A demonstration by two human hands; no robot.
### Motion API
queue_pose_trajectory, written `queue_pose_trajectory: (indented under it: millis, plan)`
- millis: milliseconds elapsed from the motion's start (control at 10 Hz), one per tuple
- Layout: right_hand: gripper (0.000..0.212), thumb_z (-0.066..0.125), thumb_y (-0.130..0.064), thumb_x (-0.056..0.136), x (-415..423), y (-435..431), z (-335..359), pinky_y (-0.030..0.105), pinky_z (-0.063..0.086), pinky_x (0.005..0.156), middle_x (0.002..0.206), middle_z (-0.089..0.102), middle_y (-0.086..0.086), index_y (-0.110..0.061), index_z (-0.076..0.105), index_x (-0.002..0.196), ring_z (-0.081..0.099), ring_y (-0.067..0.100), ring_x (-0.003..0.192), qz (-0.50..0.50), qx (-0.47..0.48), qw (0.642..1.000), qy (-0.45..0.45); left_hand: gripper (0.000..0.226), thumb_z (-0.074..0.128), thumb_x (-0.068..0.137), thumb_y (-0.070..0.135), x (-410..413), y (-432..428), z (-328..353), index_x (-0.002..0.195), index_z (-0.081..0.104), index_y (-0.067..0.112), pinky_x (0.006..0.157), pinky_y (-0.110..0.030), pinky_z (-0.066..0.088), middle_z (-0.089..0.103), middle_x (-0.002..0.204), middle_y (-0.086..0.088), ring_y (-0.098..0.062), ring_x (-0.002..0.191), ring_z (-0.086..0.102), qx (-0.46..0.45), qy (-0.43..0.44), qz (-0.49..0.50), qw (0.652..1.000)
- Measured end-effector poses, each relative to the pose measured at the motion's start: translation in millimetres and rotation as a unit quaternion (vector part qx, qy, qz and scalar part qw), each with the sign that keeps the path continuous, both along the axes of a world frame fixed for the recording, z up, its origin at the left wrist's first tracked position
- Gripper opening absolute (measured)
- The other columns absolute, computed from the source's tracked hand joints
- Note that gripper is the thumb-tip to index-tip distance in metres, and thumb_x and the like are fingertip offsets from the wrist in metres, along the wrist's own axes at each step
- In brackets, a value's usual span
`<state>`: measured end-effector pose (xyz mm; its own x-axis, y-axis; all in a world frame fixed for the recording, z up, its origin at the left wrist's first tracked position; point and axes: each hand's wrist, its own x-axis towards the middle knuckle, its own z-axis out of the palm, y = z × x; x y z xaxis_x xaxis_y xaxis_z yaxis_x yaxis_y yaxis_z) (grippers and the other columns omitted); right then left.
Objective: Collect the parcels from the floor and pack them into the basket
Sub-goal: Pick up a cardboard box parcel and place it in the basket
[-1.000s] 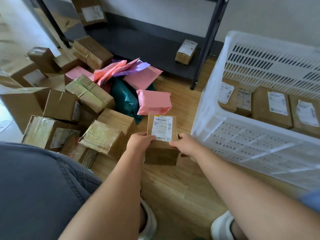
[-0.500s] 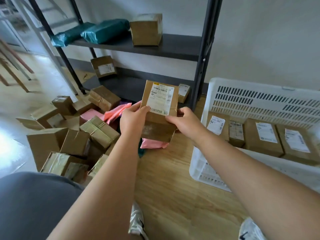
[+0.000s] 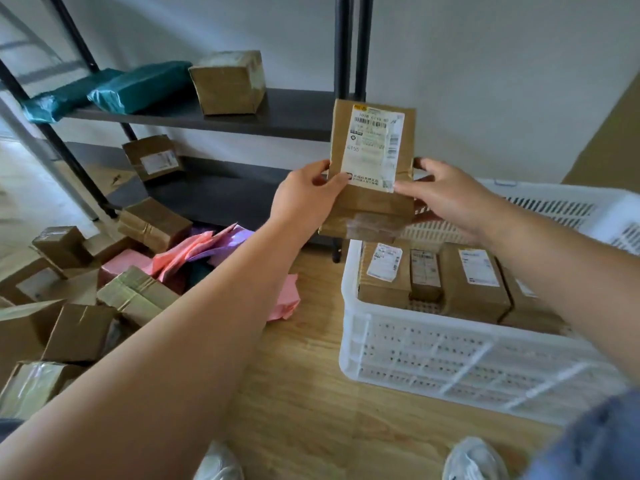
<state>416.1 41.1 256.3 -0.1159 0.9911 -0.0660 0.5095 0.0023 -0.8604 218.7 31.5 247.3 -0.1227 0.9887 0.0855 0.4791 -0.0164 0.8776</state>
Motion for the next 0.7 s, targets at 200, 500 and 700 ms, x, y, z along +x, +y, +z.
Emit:
queue_pose_trajectory:
  millis: [200, 500, 700]
  plan:
    - [0.048, 0.064, -0.025, 0.092, 66, 26, -29, 0.031, 0.06, 0.069, 0.104, 0.071, -0.005, -0.024, 0.049, 0.137, 0.073, 0.011, 0.08, -0.015, -0.074, 0.997, -0.019, 0.04, 0.052, 0.097, 0.042, 59, 29, -29, 0.133, 0.057, 0.023, 0.072, -0.025, 0.052, 0.066, 0.114, 0.005, -0.012, 0.094, 0.064, -0.052, 0.109, -0.087, 0.989]
    - [0.025, 0.064, -0.015, 0.092, 100, 47, -123, 0.034, 0.061, 0.068, 0.103, 0.071, 0.006, -0.013, 0.061, 0.117, 0.073, 0.023, 0.082, -0.008, -0.254, 0.967, -0.015, 0.018, 0.045, 0.099, 0.015, 113, 52, -97, 0.105, 0.059, 0.006, 0.065, -0.032, 0.047, 0.061, 0.095, -0.011, -0.029, 0.091, 0.061, -0.24, 0.273, -0.126, 0.923]
    - [0.029, 0.061, -0.007, 0.092, 99, 46, -171, 0.03, 0.057, 0.058, 0.103, 0.07, 0.01, -0.01, 0.06, 0.12, 0.07, 0.023, 0.08, 0.004, -0.317, 0.948, -0.022, 0.031, 0.041, 0.099, 0.009, 129, 51, -135, 0.122, 0.059, -0.002, 0.093, -0.034, 0.047, 0.06, 0.126, -0.015, -0.031, 0.116, 0.058, -0.306, 0.367, -0.17, 0.862]
